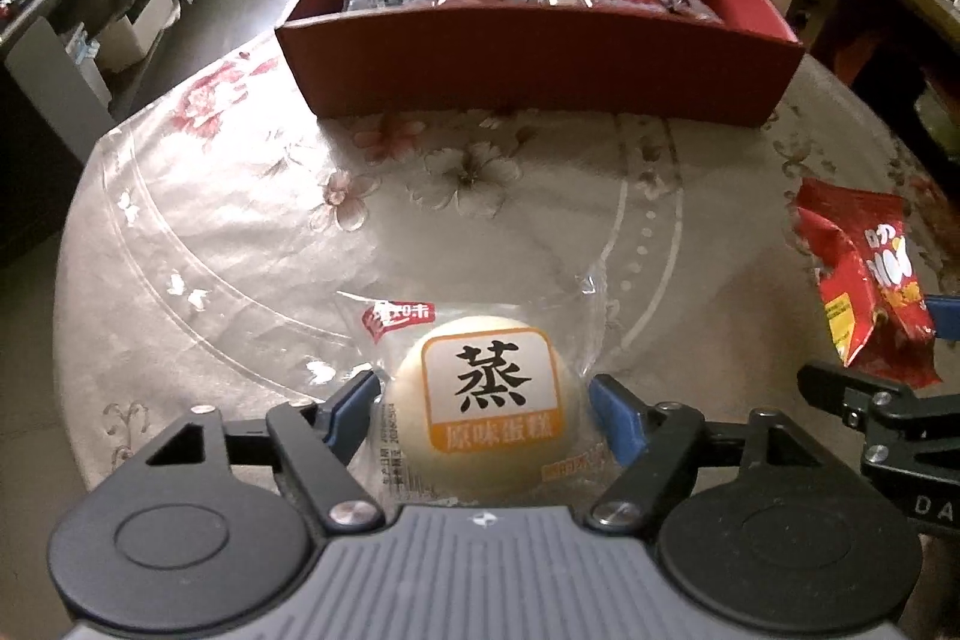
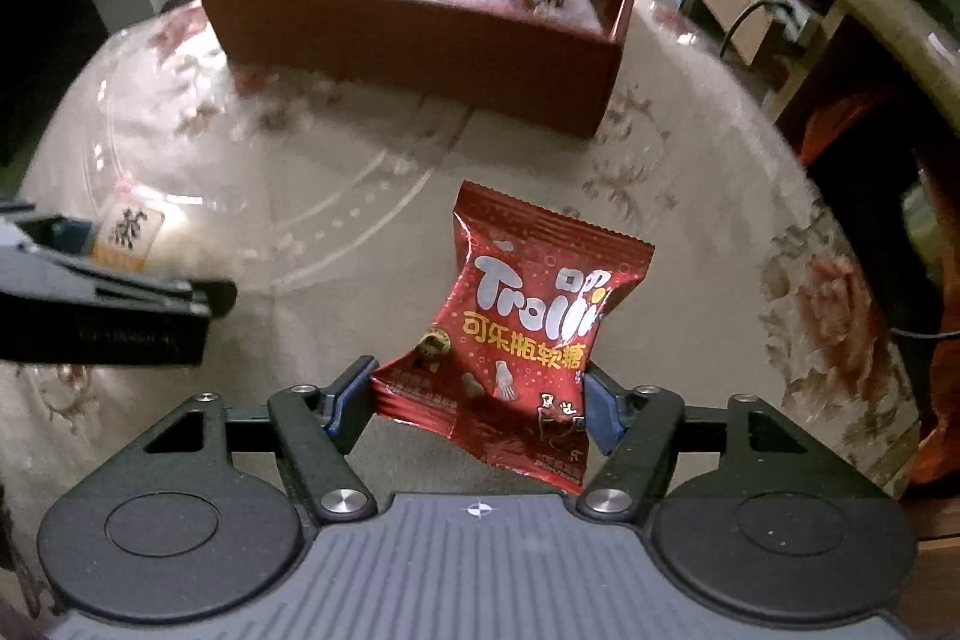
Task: Organize snacks
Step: 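Lift both packs and carry them over the red box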
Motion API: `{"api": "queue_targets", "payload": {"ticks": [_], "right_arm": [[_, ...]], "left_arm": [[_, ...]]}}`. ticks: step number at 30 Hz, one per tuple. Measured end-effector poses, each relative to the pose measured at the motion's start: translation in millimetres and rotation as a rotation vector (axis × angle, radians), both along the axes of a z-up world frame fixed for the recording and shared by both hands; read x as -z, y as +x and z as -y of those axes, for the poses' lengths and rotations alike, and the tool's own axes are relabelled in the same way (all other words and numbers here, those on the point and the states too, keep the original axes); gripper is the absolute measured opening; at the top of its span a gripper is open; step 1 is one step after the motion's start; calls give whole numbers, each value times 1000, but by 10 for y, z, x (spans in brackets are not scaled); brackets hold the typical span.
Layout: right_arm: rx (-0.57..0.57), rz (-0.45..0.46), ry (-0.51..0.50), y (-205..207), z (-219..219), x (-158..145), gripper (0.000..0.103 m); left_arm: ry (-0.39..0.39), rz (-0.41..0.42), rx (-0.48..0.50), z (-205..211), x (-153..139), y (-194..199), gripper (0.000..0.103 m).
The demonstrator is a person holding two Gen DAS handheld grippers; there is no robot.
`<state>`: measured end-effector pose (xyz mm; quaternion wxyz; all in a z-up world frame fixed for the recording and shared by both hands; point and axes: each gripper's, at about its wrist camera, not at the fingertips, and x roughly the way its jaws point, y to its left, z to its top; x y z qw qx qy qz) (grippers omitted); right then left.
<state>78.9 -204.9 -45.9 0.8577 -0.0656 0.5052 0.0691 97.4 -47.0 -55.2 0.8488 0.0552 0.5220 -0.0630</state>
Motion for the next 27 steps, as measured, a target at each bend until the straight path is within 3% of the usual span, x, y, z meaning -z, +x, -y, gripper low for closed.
{"api": "queue_targets", "payload": {"ticks": [14, 19, 27], "right_arm": [[15, 109, 34, -357, -23, -389, 75], [37, 154, 40, -398, -35, -501, 75], [57, 218, 24, -162, -51, -622, 75]], "left_arm": [[4, 54, -36, -175, -344, -375, 77], [-36, 110, -14, -139, -574, -324, 75], [-78, 118, -33, -136, -639, -26, 73]]}}
